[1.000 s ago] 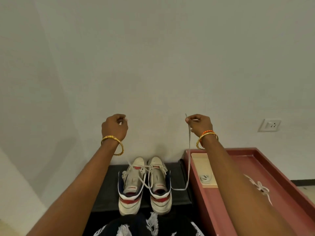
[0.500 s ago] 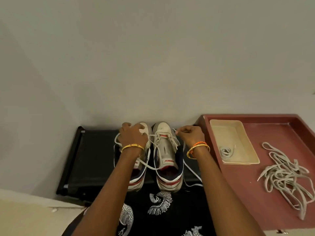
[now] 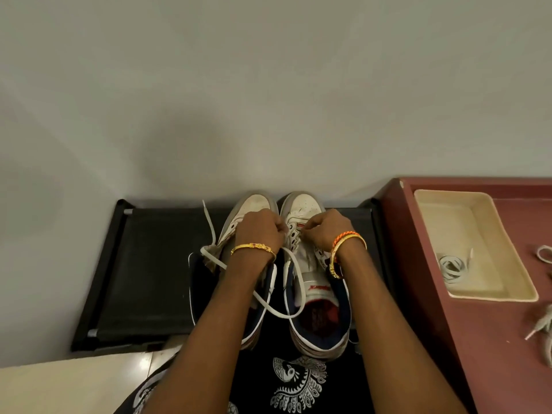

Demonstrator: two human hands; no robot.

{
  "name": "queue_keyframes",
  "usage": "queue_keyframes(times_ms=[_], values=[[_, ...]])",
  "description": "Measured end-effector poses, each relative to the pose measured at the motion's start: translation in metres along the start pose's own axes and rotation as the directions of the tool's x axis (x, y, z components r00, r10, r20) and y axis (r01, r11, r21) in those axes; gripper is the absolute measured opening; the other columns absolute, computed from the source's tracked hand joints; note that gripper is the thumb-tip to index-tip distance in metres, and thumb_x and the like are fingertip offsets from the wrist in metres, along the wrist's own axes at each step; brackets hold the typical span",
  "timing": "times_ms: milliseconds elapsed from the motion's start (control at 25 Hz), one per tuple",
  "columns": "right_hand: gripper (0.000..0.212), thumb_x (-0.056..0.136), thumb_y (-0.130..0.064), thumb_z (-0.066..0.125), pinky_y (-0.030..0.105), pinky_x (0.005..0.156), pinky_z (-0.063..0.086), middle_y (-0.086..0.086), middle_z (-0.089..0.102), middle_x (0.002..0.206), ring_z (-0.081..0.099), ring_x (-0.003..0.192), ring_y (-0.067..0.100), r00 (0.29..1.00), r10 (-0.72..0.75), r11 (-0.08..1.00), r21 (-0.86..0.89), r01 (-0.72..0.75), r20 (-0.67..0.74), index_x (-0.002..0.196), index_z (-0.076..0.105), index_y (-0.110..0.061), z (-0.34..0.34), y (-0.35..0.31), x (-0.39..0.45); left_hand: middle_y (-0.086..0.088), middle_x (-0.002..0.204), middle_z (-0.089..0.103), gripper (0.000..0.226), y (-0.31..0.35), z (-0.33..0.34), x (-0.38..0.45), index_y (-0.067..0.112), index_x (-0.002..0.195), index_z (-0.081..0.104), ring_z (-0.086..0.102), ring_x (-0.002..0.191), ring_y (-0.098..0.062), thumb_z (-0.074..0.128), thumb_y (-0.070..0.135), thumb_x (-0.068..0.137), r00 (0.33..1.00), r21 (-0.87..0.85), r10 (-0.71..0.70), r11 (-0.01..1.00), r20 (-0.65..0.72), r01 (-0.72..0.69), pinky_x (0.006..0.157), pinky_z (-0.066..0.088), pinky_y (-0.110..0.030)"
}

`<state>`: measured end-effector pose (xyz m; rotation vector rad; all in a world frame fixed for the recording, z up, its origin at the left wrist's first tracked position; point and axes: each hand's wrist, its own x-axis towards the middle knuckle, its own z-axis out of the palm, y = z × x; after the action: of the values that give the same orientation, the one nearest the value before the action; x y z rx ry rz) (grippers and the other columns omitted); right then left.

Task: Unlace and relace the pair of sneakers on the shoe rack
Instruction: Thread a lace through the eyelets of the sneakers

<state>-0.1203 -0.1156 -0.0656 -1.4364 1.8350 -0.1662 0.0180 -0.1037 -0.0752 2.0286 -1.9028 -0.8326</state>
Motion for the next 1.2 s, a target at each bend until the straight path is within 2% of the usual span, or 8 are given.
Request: queue_keyframes(times_ms=[160, 440, 600, 680, 760, 880, 1000, 1200], values=[[0.017, 0.086, -0.007, 0.061, 0.026, 0.091, 0.043, -0.003, 0.060, 0.092, 0.056, 0.108, 0.020, 0.996, -0.016, 0.997, 0.080, 0.009, 0.090, 0.093, 0.075, -0.013, -0.003, 0.005, 0.005, -0.005, 0.092, 0.073, 0.012, -0.008, 0.005, 0.004, 0.017, 0.090, 0.076, 0.066, 0.088, -0.022, 0.067, 0.014, 0.083, 1.000, -0.101, -0.006, 0.995, -0.002, 0.006, 0.084, 0.053, -0.036], [0.019, 0.086, -0.013, 0.063, 0.025, 0.084, 0.041, 0.005, 0.065, 0.111, 0.051, 0.094, 0.016, 0.996, 0.052, 0.985, 0.163, -0.062, 0.066, 0.102, 0.073, -0.010, -0.001, 0.005, 0.006, -0.003, 0.089, 0.074, 0.010, -0.010, 0.006, 0.000, 0.018, 0.087, 0.077, 0.066, 0.085, -0.018, 0.074, 0.016, 0.077, 1.000, -0.236, 0.010, 0.972, -0.021, -0.014, 0.084, 0.053, -0.036], [0.022, 0.086, -0.013, 0.061, 0.025, 0.080, 0.042, 0.006, 0.066, 0.110, 0.052, 0.091, 0.017, 0.997, 0.072, 0.980, 0.183, -0.076, 0.025, 0.103, 0.072, -0.009, 0.003, 0.006, 0.006, -0.003, 0.090, 0.074, 0.011, -0.010, 0.006, 0.000, 0.017, 0.088, 0.077, 0.066, 0.087, -0.018, 0.075, 0.016, 0.077, 1.000, -0.249, -0.003, 0.968, -0.021, -0.003, 0.085, 0.052, -0.035], [0.019, 0.086, -0.014, 0.060, 0.024, 0.080, 0.044, 0.004, 0.065, 0.104, 0.054, 0.090, 0.016, 0.998, 0.044, 0.992, 0.118, -0.039, -0.042, 0.100, 0.073, -0.011, 0.007, 0.007, 0.005, -0.004, 0.091, 0.074, 0.013, -0.010, 0.006, 0.001, 0.017, 0.090, 0.077, 0.066, 0.087, -0.019, 0.075, 0.017, 0.077, 1.000, -0.245, -0.009, 0.969, -0.019, 0.004, 0.086, 0.052, -0.036], [0.018, 0.084, -0.020, 0.061, 0.030, 0.094, 0.045, 0.005, 0.063, 0.112, 0.055, 0.104, 0.021, 0.994, 0.010, 0.999, 0.043, -0.005, -0.110, 0.096, 0.074, -0.017, 0.012, 0.010, 0.007, -0.005, 0.091, 0.074, 0.014, -0.009, 0.006, 0.001, 0.016, 0.091, 0.076, 0.066, 0.088, -0.019, 0.075, 0.018, 0.077, 1.000, -0.244, -0.014, 0.970, -0.011, 0.011, 0.086, 0.052, -0.036], [0.018, 0.085, -0.028, 0.061, 0.041, 0.108, 0.033, 0.011, 0.049, 0.131, 0.038, 0.126, 0.032, 0.995, 0.048, 0.999, 0.006, -0.048, -0.082, 0.098, 0.073, -0.025, 0.014, 0.010, 0.005, -0.004, 0.090, 0.074, 0.014, -0.010, 0.007, 0.002, 0.018, 0.090, 0.077, 0.066, 0.087, -0.018, 0.075, 0.018, 0.077, 1.000, -0.240, -0.021, 0.971, -0.018, 0.016, 0.086, 0.052, -0.036], [0.021, 0.088, -0.027, 0.058, 0.040, 0.107, 0.028, 0.011, 0.030, 0.139, 0.026, 0.130, 0.036, 0.991, 0.117, 0.992, 0.061, -0.113, -0.070, 0.103, 0.072, -0.026, 0.014, 0.012, -0.001, -0.004, 0.091, 0.074, 0.015, -0.009, 0.008, 0.003, 0.017, 0.091, 0.077, 0.066, 0.089, -0.018, 0.076, 0.019, 0.076, 0.999, -0.247, -0.034, 0.969, -0.005, 0.032, 0.088, 0.051, -0.038], [0.010, 0.083, -0.021, 0.065, 0.041, 0.113, 0.029, 0.005, 0.021, 0.150, 0.026, 0.136, 0.032, 0.984, 0.175, 0.952, 0.261, -0.159, -0.040, 0.087, 0.072, -0.027, 0.017, 0.014, 0.002, -0.004, 0.091, 0.074, 0.015, -0.010, 0.009, 0.003, 0.017, 0.091, 0.076, 0.066, 0.089, -0.019, 0.076, 0.019, 0.076, 0.999, -0.257, -0.032, 0.966, 0.004, 0.032, 0.088, 0.051, -0.038]])
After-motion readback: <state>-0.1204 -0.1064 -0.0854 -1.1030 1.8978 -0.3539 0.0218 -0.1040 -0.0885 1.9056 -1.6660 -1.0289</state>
